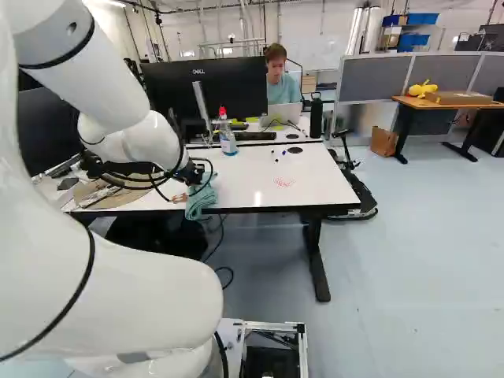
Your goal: Clean the table with the green towel
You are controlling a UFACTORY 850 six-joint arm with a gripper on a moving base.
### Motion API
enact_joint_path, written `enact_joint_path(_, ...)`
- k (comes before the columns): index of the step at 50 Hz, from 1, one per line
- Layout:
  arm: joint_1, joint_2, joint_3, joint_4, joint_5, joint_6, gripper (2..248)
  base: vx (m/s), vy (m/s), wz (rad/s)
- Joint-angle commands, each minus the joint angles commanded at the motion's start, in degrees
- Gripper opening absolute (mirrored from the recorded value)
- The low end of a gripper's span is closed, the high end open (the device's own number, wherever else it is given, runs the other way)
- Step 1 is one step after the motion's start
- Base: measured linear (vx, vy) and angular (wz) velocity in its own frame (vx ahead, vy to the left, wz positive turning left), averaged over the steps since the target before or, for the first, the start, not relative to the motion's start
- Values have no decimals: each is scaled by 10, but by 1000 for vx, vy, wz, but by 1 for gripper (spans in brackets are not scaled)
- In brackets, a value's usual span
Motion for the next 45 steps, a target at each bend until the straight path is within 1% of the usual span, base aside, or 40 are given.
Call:
enact_joint_path(7, -6, -4, -11, 0, 0, 0, 32, 0, 0, 0)
enact_joint_path(21, -22, -23, -47, 0, 0, 0, 32, 0, 0, 0)
enact_joint_path(38, -51, -39, -85, 0, 0, 0, 32, 0, 0, 0)
enact_joint_path(45, -64, -56, -100, 0, 0, 0, 32, 0, 0, 0)
